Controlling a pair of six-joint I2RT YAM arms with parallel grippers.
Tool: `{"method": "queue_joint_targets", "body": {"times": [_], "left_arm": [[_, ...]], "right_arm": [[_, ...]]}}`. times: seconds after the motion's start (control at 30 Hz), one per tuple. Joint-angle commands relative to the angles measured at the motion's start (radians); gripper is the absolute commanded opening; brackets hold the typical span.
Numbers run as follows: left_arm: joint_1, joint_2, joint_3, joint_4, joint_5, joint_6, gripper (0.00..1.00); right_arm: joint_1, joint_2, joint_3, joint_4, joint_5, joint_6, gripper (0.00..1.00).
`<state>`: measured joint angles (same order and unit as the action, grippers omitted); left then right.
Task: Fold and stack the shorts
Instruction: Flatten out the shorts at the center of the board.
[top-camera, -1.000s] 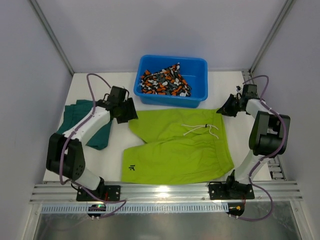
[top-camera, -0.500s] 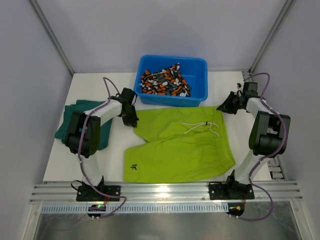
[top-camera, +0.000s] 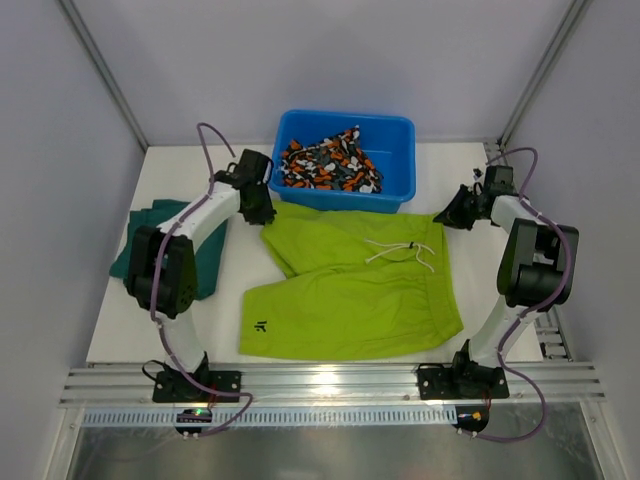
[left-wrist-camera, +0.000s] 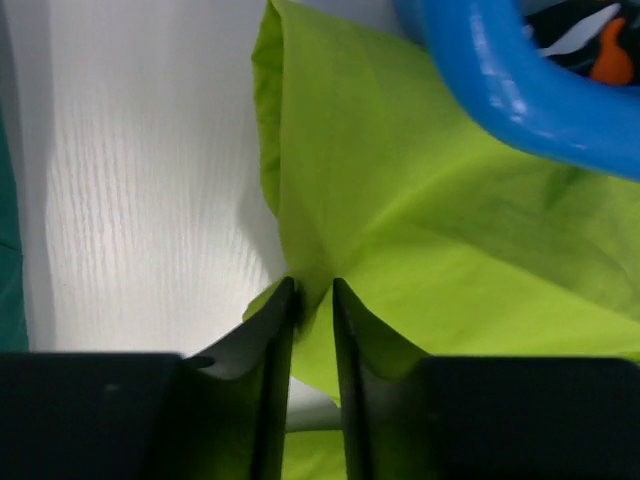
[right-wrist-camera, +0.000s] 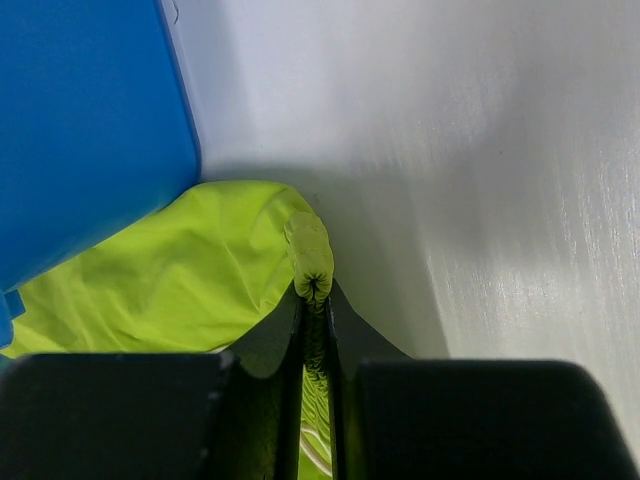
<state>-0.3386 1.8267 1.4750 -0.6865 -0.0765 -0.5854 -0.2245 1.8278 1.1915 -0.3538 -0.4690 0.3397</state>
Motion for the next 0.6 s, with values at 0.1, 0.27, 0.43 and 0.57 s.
{"method": "queue_joint_targets", "body": {"times": [0.1,0.27,0.43,0.57], "left_arm": [[0.015,0.022,0.014,-0.019,-0.060,0.036,0.43],[-0.002,-0.151,-0.101,-0.032,-0.028,0.048,0.48],[-0.048,-0.299,-0.370,0.109,0.101,0.013,0.45],[-0.063,-0.293,-0.466,0.197,0.165,-0.016,0.44]], "right_arm": [[0.001,0.025,0.043,0.042,0.030,0.019,0.14],[-0.001,0.045,0.069,0.032,0.036,0.036,0.14],[0.001,0.045,0.074,0.027,0.036,0.028,0.14],[0.001,0.041,0.080,0.021,0.040,0.027,0.14]]}}
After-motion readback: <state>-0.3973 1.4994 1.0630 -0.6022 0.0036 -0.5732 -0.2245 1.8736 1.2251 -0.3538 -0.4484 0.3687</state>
